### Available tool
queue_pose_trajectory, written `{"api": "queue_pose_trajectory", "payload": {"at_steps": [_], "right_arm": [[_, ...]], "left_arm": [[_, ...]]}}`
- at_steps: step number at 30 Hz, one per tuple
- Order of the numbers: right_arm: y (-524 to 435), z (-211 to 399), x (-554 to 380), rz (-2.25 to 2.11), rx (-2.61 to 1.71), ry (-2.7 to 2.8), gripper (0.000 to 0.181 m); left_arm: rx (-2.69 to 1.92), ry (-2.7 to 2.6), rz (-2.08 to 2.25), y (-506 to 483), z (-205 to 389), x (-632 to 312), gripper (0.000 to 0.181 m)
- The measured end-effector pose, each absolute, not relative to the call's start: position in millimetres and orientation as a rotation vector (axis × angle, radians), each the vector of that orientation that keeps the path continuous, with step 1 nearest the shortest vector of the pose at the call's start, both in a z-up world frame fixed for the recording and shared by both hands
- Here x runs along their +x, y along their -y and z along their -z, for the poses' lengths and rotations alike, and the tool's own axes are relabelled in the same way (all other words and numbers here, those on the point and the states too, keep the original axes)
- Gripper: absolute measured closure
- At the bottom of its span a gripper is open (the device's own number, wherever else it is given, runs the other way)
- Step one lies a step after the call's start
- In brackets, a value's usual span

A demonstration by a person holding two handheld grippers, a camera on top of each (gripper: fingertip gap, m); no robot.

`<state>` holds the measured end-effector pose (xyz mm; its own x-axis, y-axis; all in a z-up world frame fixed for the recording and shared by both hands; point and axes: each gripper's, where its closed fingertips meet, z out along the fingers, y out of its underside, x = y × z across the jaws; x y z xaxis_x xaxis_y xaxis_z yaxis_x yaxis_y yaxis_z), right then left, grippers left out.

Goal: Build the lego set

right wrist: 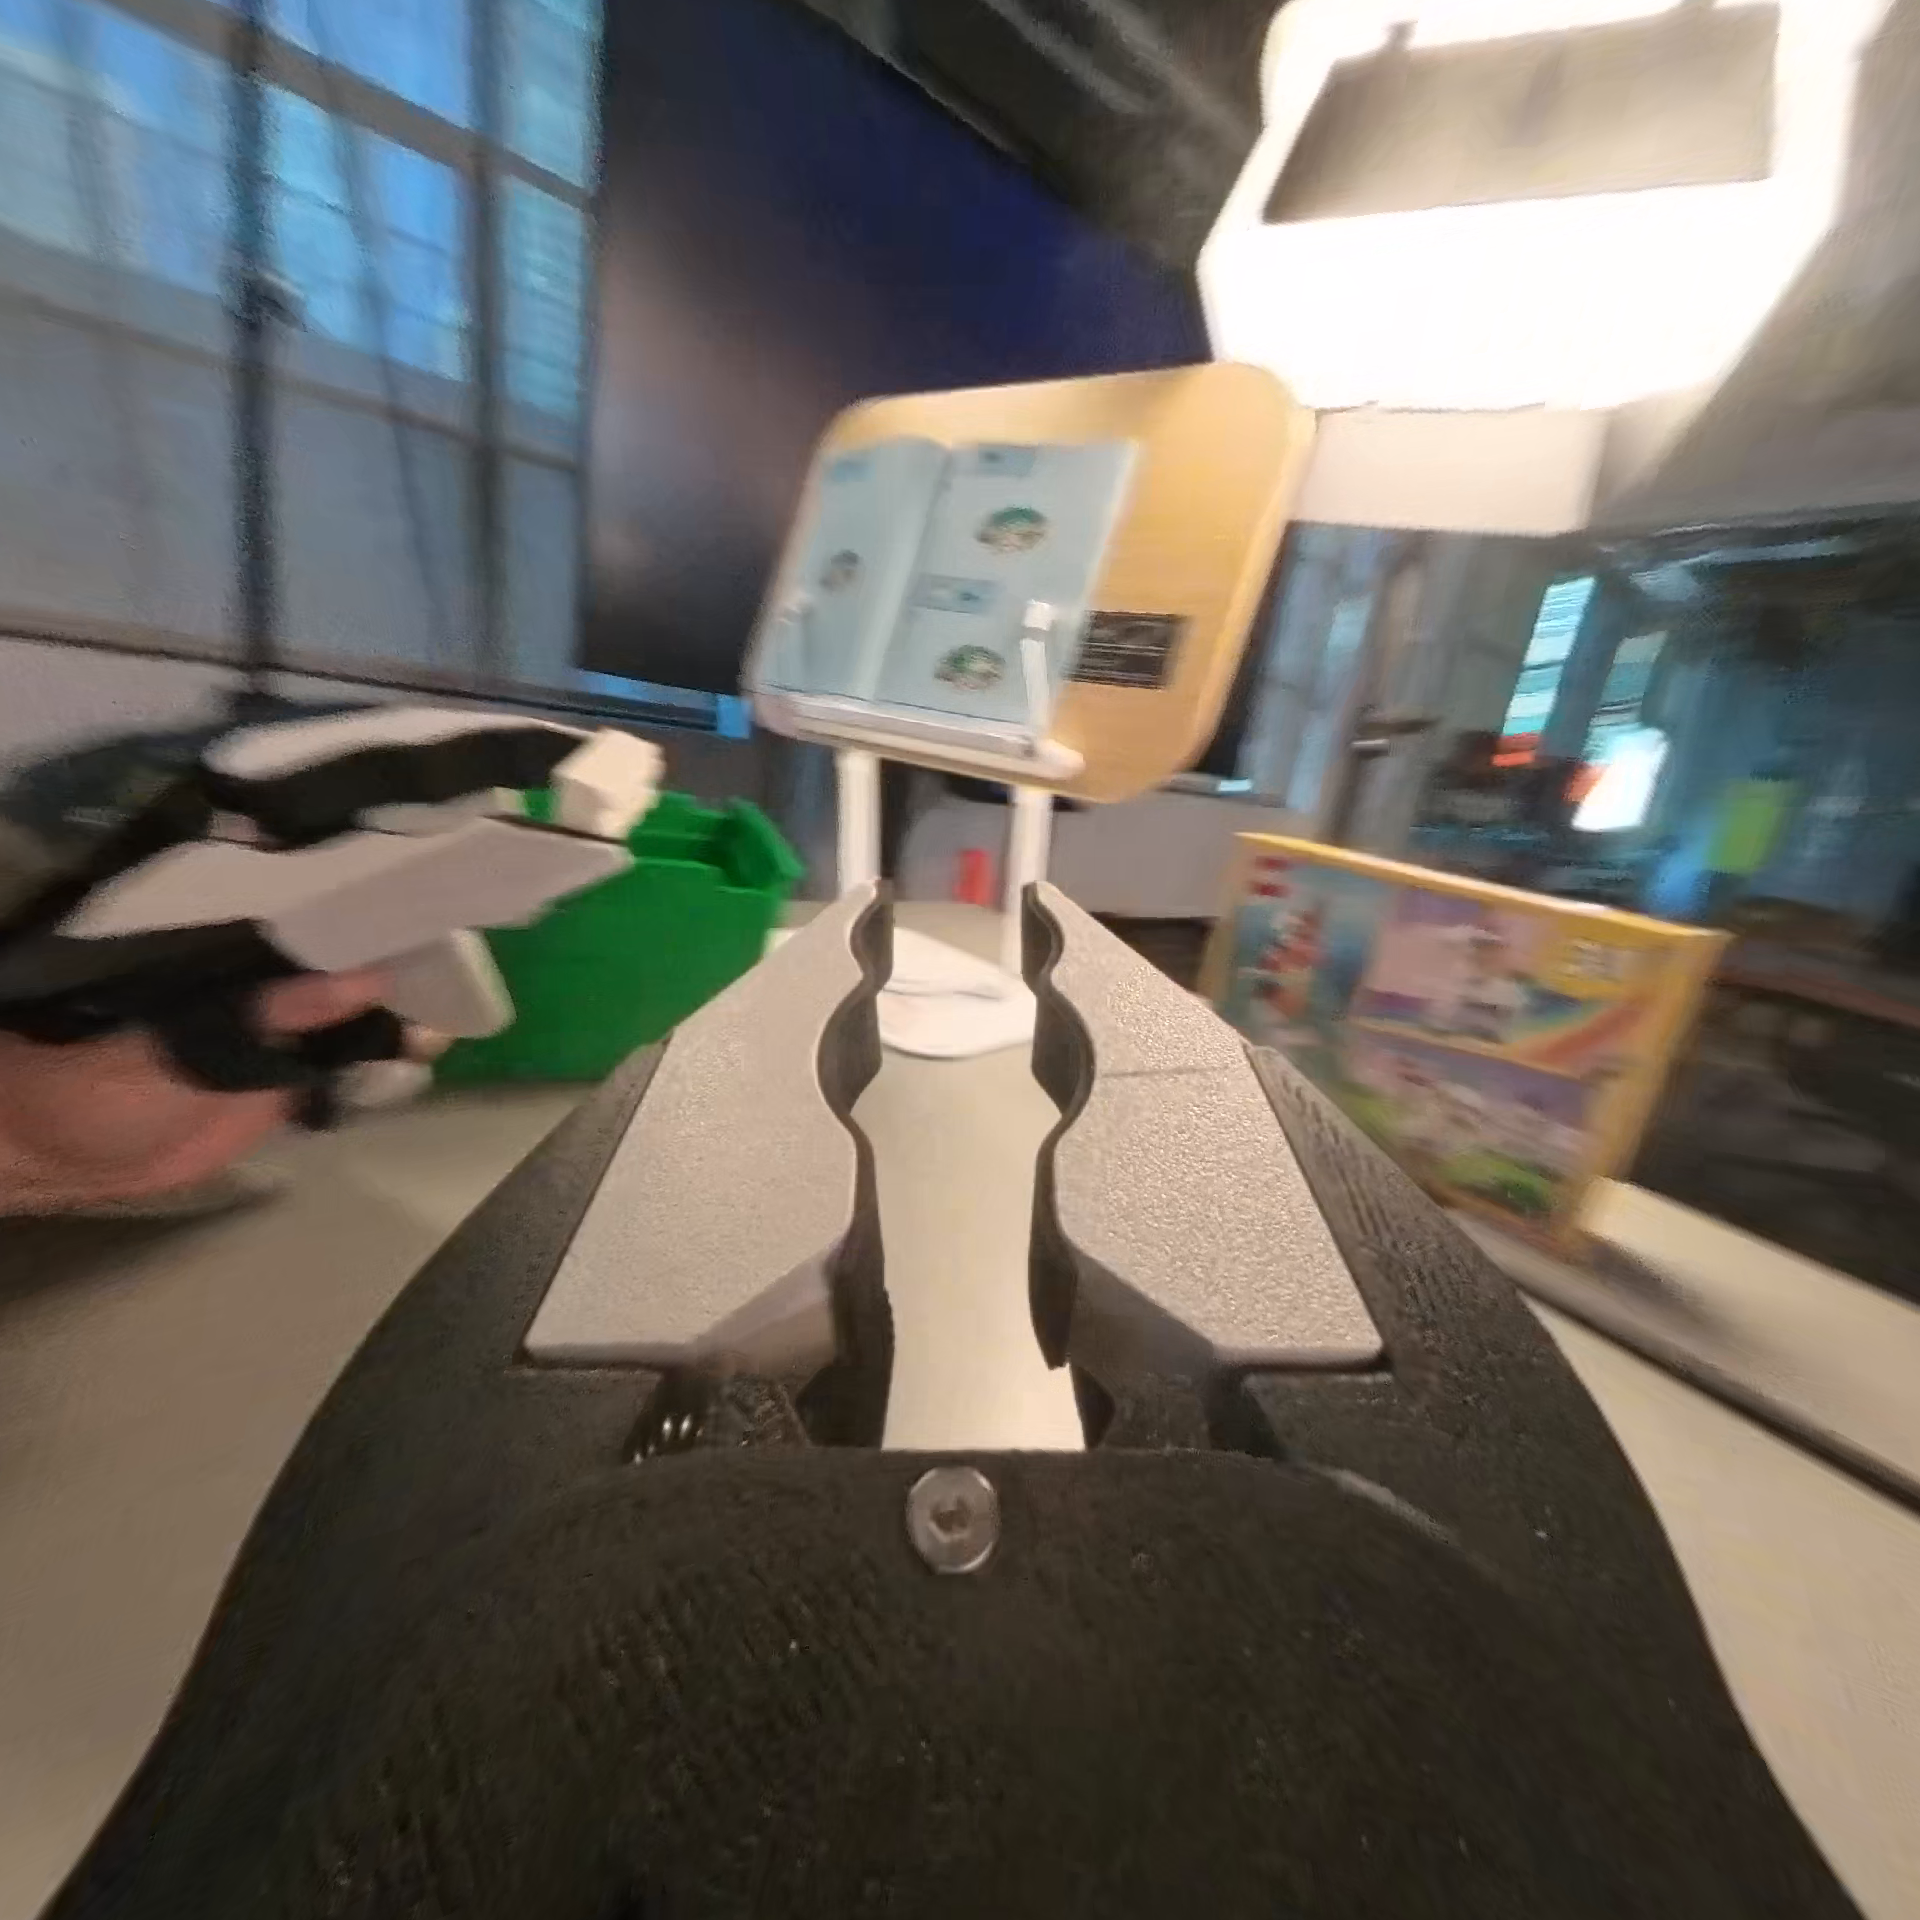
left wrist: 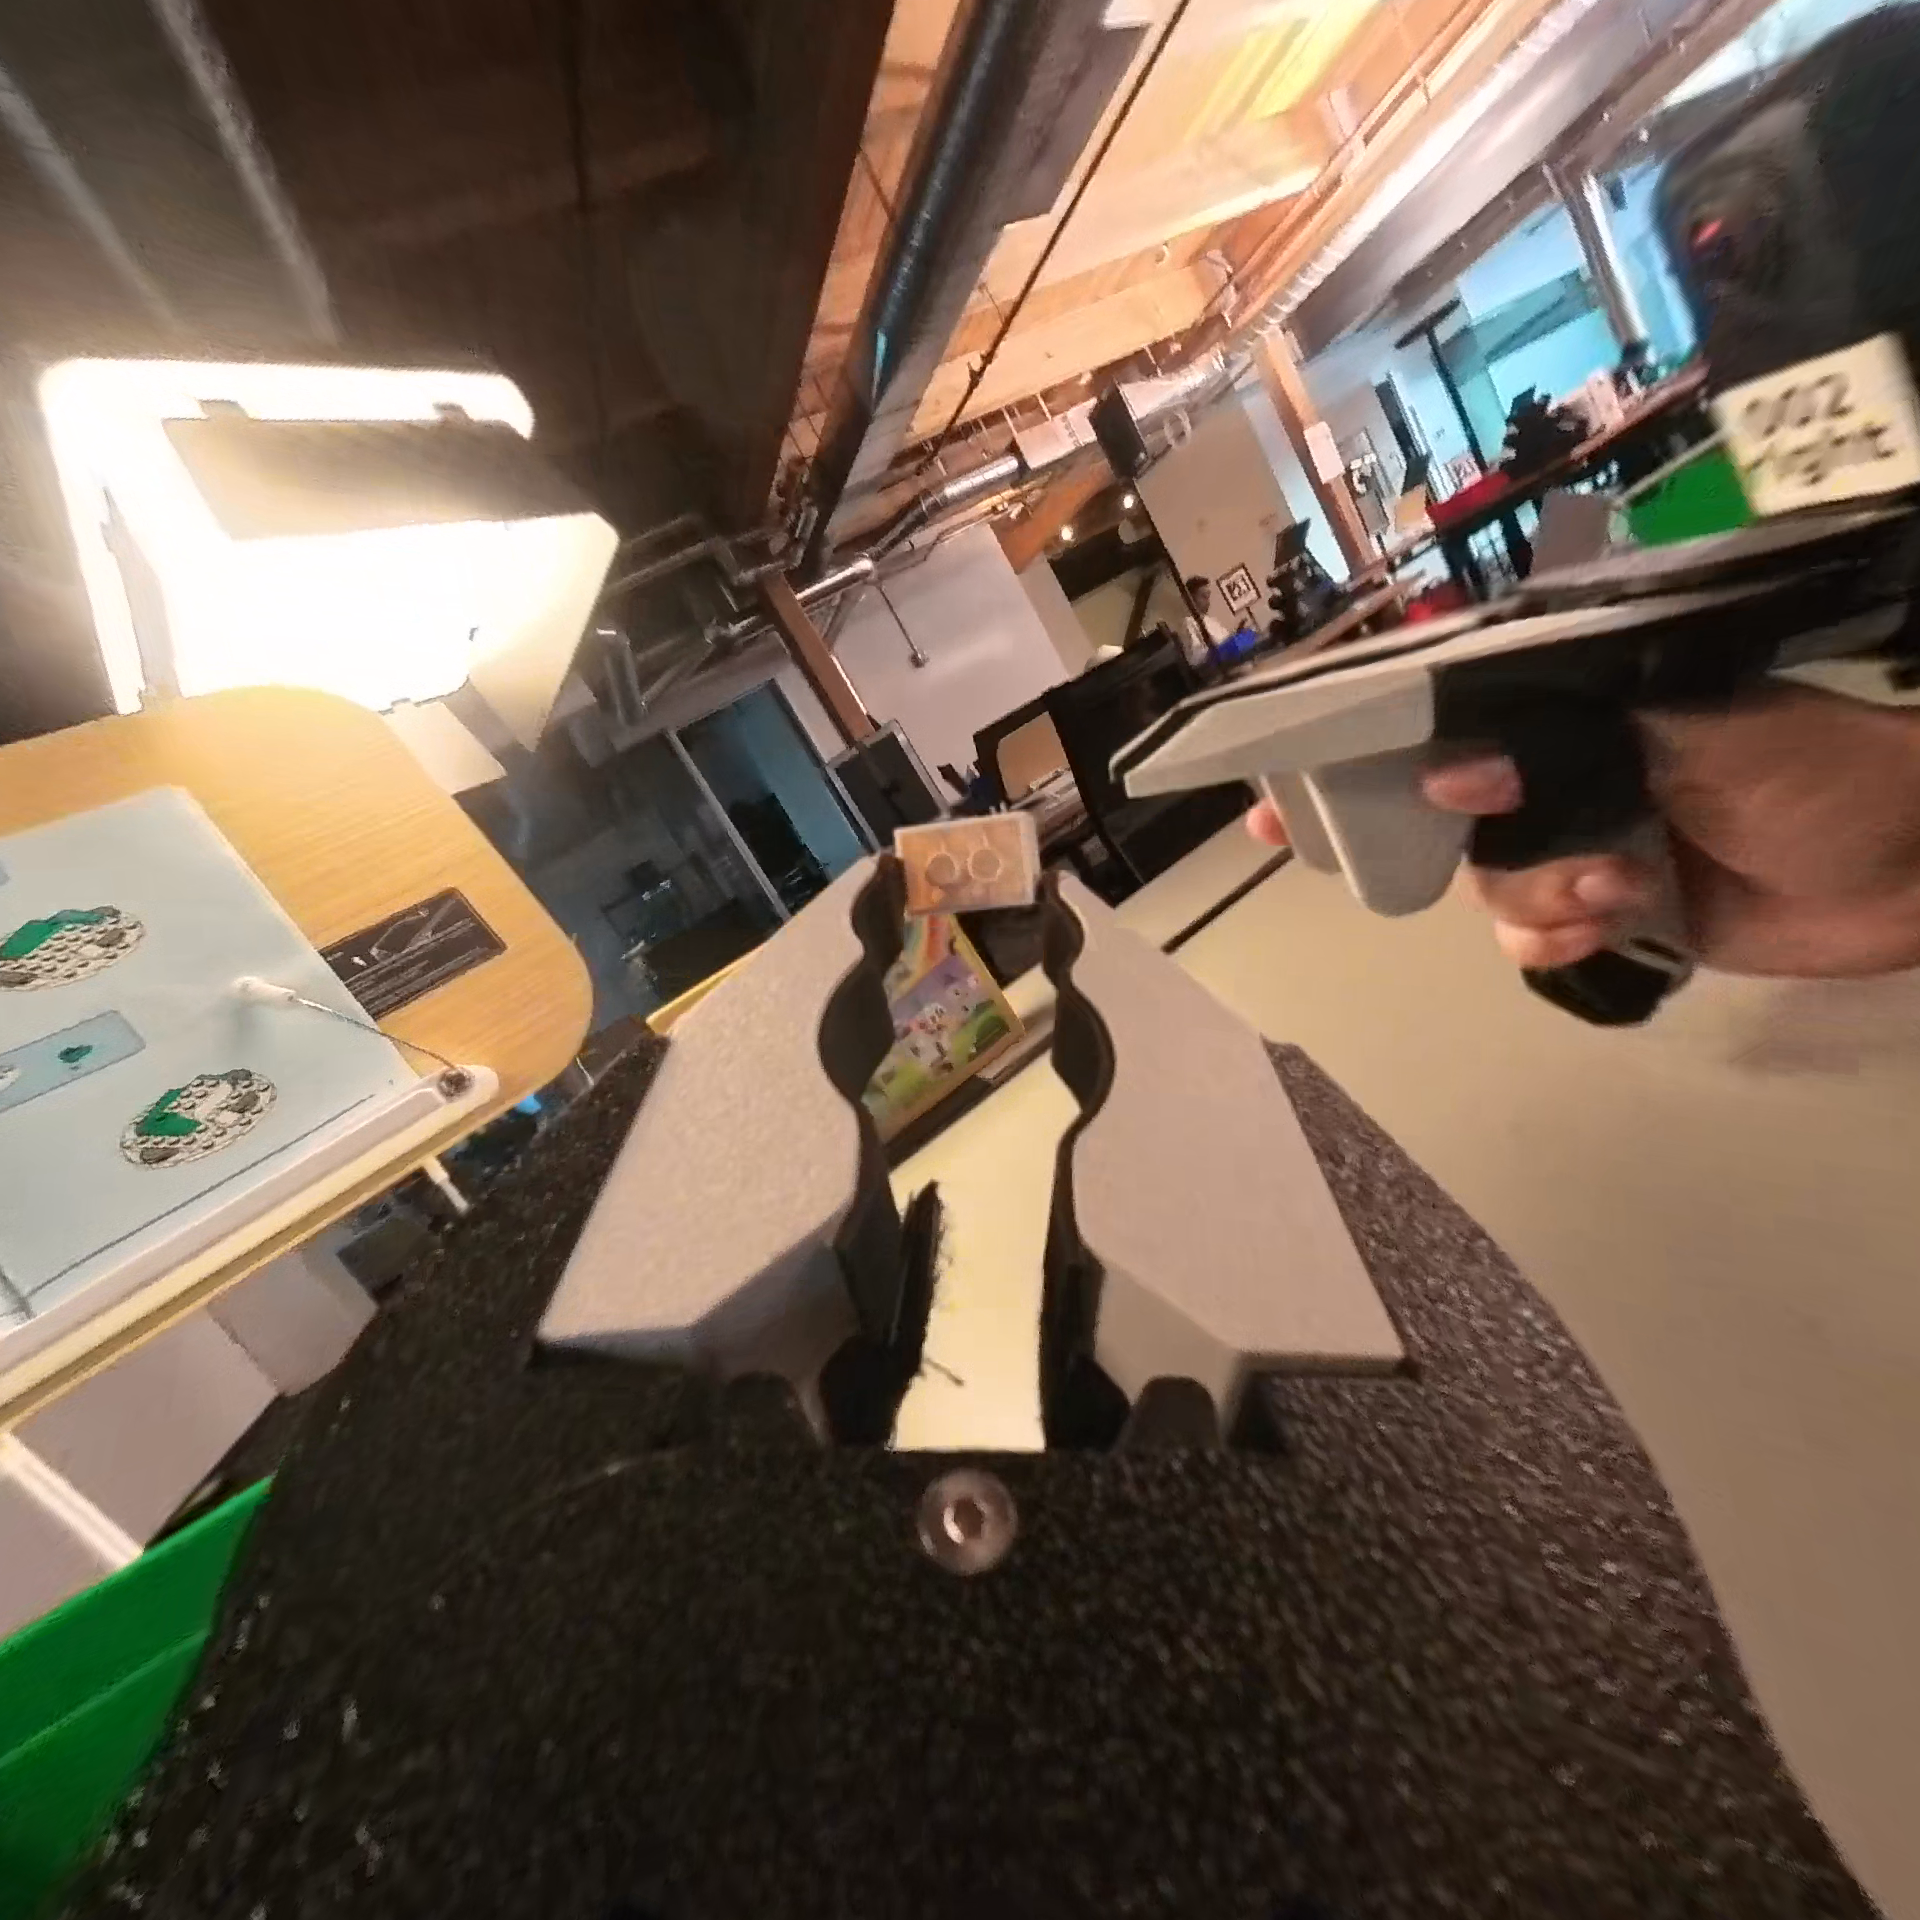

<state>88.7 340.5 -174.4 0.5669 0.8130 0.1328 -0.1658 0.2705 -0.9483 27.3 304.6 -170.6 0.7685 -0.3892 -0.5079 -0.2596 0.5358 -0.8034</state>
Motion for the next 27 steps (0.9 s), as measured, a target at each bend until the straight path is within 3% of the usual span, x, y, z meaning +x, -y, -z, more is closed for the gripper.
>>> {"api": "queue_pose_trajectory", "payload": {"at_steps": [4, 8, 14, 16, 18, 23, 27], "right_arm": [[-312, 171, 60, -1.448, -1.24, 0.767, 0.164], [-287, 158, 57, -2.07, -1.238, 0.715, 0.157], [-266, 166, 52, -2.361, -1.259, 0.75, 0.152], [-267, 169, 52, -2.388, -1.253, 0.739, 0.167], [-268, 172, 53, -2.411, -1.272, 0.728, 0.168], [-263, 175, 52, -2.442, -1.297, 0.75, 0.149], [-264, 178, 51, -2.415, -1.287, 0.765, 0.164]], "left_arm": [[-0.97, -0.767, 0.121, -296, 167, 33, 0.157], [-0.925, -0.83, 0.151, -286, 169, 44, 0.157], [-0.882, -0.903, 0.298, -271, 172, 57, 0.158], [-0.882, -0.923, 0.323, -268, 173, 60, 0.157], [-0.9, -0.937, 0.325, -269, 176, 61, 0.157], [-0.917, -0.971, 0.316, -272, 184, 63, 0.158], [-0.932, -0.975, 0.329, -270, 184, 66, 0.158]]}}
